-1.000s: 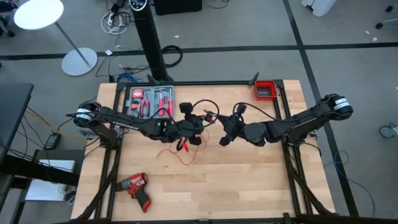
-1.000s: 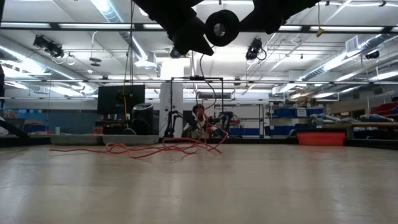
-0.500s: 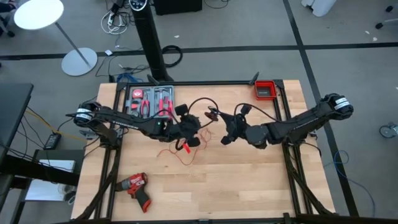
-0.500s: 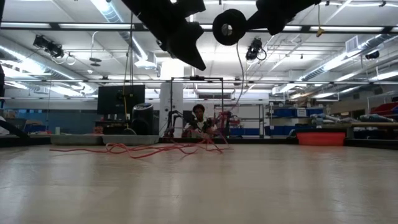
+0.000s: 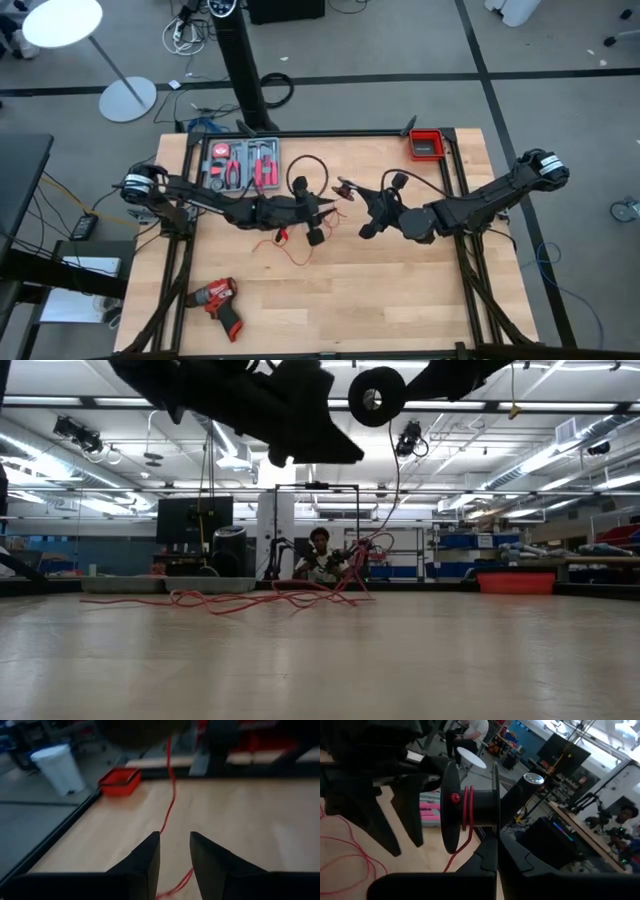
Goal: Coil cords
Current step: Coil the red wire on the black spool
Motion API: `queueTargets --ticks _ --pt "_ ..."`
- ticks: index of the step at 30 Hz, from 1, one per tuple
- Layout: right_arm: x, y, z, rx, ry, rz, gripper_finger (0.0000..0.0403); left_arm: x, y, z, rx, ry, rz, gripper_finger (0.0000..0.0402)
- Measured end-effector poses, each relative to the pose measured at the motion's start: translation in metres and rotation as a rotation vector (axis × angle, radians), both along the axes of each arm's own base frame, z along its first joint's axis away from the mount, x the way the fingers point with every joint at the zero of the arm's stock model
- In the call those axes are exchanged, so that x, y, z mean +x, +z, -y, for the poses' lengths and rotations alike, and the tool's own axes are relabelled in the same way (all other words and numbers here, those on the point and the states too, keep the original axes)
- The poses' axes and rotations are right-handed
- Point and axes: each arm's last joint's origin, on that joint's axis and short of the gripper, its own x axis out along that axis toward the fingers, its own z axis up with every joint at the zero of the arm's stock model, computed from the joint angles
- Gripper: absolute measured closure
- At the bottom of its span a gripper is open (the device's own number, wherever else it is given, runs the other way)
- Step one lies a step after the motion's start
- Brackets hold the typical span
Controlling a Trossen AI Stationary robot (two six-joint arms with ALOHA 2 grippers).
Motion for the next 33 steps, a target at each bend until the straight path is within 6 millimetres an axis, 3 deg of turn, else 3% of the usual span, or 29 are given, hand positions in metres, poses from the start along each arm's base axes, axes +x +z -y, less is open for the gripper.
queueTargets --ticks 11,20,33 --pt "0.006 0.012 0.005 0.074 0.061 0.139 0.0403 0.014 -0.007 -0.004 -0.035 -0.053 0.18 0.0291" --pt "0.01 0.016 0.012 0.062 0.097 0.157 0.0403 0.017 -0.008 -0.006 -0.017 -0.04 0.178 0.0291" --pt "0.01 0.017 0.013 0.068 0.103 0.169 0.0403 0.017 -0.007 -0.006 -0.011 -0.037 0.192 0.0355"
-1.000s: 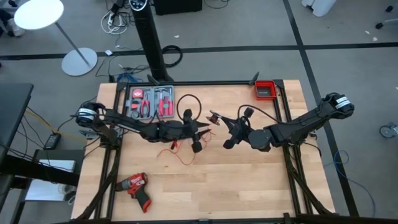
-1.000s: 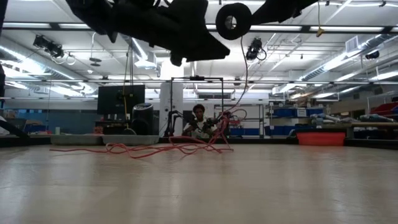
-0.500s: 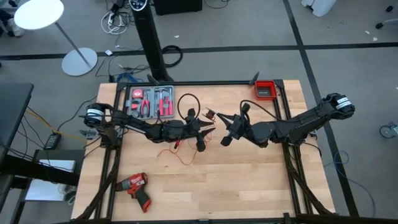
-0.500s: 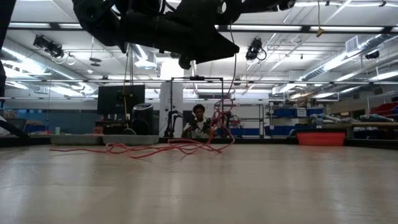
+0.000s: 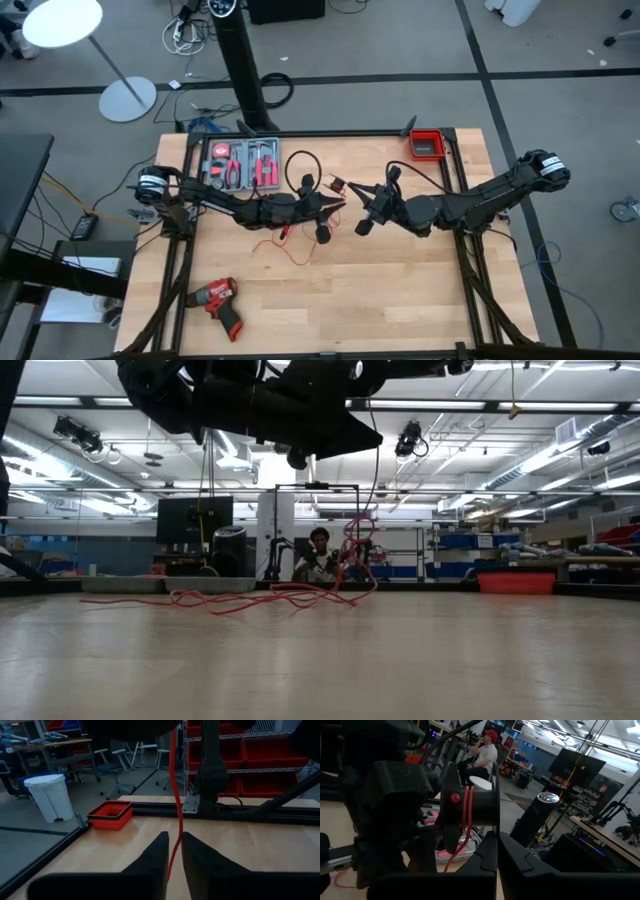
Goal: Coil cords
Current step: Coil the red wire on the black spool
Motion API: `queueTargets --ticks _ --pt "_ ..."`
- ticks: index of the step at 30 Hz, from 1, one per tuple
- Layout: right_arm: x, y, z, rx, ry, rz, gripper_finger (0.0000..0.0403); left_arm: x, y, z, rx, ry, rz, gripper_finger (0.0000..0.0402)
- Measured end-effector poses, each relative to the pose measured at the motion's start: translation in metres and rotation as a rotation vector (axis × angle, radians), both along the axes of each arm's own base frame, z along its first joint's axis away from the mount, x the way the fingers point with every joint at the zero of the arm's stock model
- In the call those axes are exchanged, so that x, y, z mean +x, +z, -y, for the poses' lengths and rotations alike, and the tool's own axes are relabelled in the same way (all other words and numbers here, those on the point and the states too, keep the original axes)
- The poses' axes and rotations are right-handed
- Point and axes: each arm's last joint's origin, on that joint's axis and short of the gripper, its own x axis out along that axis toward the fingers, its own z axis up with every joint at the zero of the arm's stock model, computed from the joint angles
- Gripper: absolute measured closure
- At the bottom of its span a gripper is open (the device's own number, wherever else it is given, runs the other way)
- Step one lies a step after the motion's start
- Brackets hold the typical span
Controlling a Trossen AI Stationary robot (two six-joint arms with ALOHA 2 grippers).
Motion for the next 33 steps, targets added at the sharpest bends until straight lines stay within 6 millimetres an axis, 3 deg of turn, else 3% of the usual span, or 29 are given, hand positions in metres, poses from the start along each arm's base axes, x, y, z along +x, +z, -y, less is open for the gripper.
queueTargets --ticks 4,10,15,21,28,33 --pt "0.0 0.0 0.0 0.0 0.0 -0.001 0.0403 0.001 0.002 0.0 -0.024 -0.01 0.019 0.0394" --pt "-0.001 -0.001 0.0 -0.019 -0.019 -0.022 0.0403 -0.002 -0.004 0.0 -0.019 0.001 -0.08 0.04" --pt "-0.001 -0.003 -0.003 -0.026 -0.006 -0.037 0.0403 -0.011 0.003 -0.004 0.052 0.116 -0.177 0.0401" --pt "-0.001 -0.002 -0.005 -0.022 0.016 -0.032 0.0403 -0.025 0.027 -0.011 0.233 0.261 -0.217 0.0401" --pt "-0.002 -0.008 -0.005 -0.04 0.025 -0.091 0.0403 -0.05 0.067 -0.004 0.388 0.235 -0.209 0.0401" --pt "-0.001 -0.01 0.001 -0.049 0.003 -0.125 0.0403 -0.066 0.085 0.003 0.384 0.212 -0.177 0.0401"
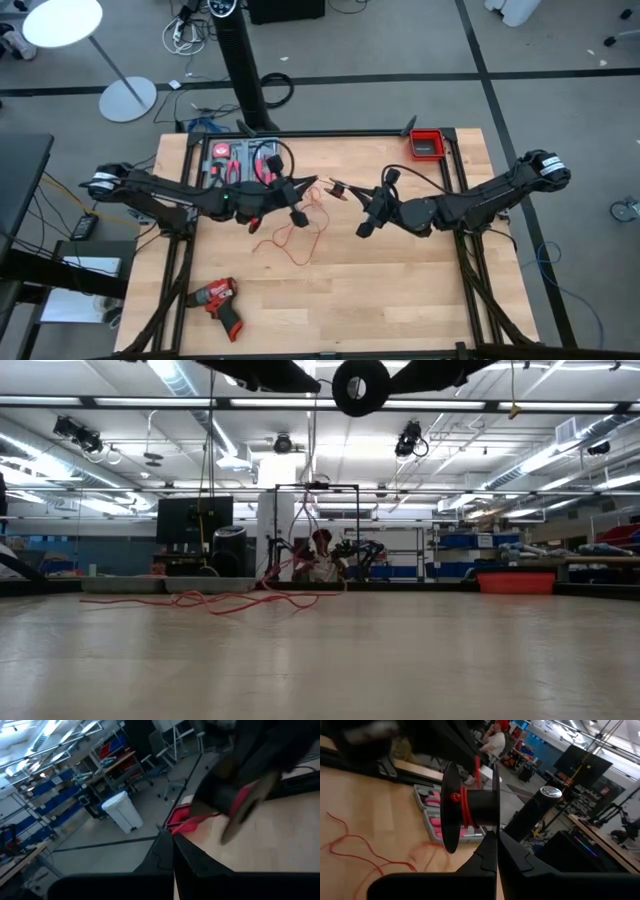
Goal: Coil cords
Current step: Coil the red wire on the black spool
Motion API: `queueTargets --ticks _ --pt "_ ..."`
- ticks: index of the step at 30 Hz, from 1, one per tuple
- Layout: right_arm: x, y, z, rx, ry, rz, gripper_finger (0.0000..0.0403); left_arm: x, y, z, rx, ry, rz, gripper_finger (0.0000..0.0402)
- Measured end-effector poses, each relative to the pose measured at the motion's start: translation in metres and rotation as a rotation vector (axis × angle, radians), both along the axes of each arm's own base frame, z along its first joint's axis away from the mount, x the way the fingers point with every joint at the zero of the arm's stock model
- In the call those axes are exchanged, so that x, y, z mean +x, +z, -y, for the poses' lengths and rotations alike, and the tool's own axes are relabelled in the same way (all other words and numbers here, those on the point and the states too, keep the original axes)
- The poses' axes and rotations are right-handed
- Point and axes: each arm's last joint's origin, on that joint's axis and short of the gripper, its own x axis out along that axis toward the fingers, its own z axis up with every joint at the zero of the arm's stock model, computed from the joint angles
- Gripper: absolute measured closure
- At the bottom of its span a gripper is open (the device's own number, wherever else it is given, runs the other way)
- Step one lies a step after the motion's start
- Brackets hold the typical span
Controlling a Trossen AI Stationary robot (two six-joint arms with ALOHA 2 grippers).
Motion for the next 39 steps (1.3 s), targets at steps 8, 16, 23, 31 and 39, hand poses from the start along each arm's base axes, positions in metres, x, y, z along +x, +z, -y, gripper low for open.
queueTargets --ticks 8,16,23,31,39 --pt "0.004 -0.002 0.02 -0.024 -0.033 -0.042 0.0403 0.001 0.004 0.02 -0.003 -0.065 0.007 0.0401" --pt "0.008 -0.003 0.032 -0.028 -0.038 -0.05 0.0403 0.006 0.026 0.022 -0.014 -0.065 0.074 0.0401" --pt "0.009 -0.003 0.034 -0.024 -0.034 -0.046 0.0403 0.026 0.017 0.026 -0.02 -0.072 0.04 0.0401" --pt "0.009 -0.003 0.034 -0.023 -0.04 -0.044 0.0403 0.037 0.005 0.025 -0.033 -0.061 0.031 0.0397" --pt "0.009 -0.003 0.034 0.013 -0.035 -0.018 0.0403 0.041 0.0 0.026 -0.104 -0.042 0.066 0.033"
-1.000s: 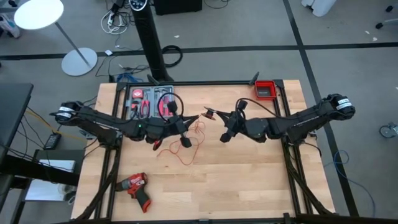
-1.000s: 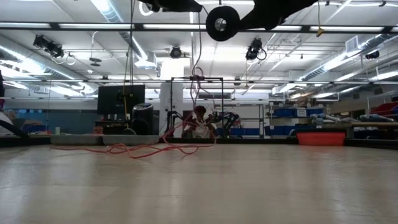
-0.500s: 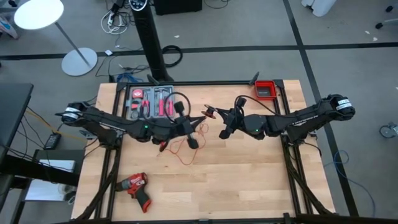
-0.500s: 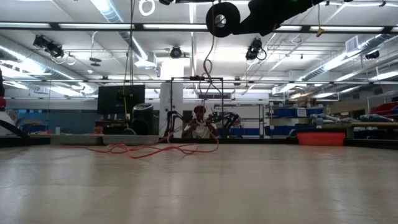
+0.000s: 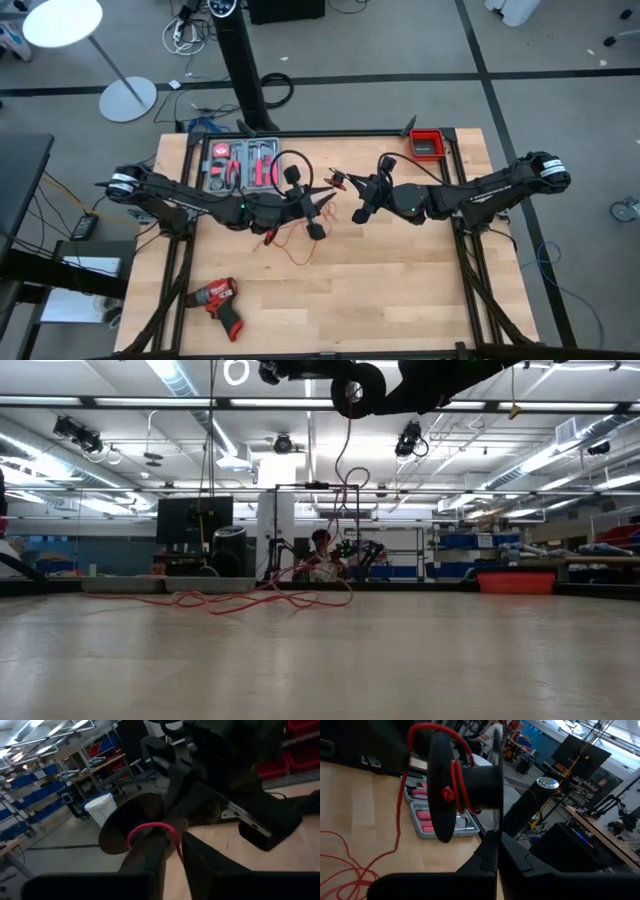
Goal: Coil cords
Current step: Coil the red wire on the black spool
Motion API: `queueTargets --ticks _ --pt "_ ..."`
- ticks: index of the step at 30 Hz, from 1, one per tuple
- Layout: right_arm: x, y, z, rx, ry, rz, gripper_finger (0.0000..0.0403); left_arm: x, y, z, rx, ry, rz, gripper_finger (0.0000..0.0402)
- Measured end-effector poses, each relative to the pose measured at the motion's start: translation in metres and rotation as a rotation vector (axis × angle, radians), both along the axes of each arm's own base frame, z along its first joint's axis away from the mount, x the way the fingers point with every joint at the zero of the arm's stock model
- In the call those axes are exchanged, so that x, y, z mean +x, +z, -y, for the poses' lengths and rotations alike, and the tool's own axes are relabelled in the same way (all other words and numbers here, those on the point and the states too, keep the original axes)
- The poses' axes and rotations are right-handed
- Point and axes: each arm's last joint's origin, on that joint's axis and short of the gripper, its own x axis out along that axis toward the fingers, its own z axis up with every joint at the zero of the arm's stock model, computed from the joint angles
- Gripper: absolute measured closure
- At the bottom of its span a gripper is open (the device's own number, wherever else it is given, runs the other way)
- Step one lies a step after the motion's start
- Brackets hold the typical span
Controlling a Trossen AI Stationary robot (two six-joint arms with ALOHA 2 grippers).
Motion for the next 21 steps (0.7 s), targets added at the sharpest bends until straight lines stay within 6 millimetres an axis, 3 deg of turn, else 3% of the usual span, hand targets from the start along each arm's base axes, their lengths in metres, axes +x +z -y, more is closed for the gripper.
queueTargets --ticks 5,21 --pt "0.0 0.001 0.004 -0.001 -0.029 0.011 0.0403 0.001 0.0 0.0 -0.01 0.0 0.024 0.031" --pt "0.001 0.007 0.014 -0.031 -0.073 0.052 0.0403 0.004 -0.004 0.004 -0.067 -0.038 0.043 0.031"
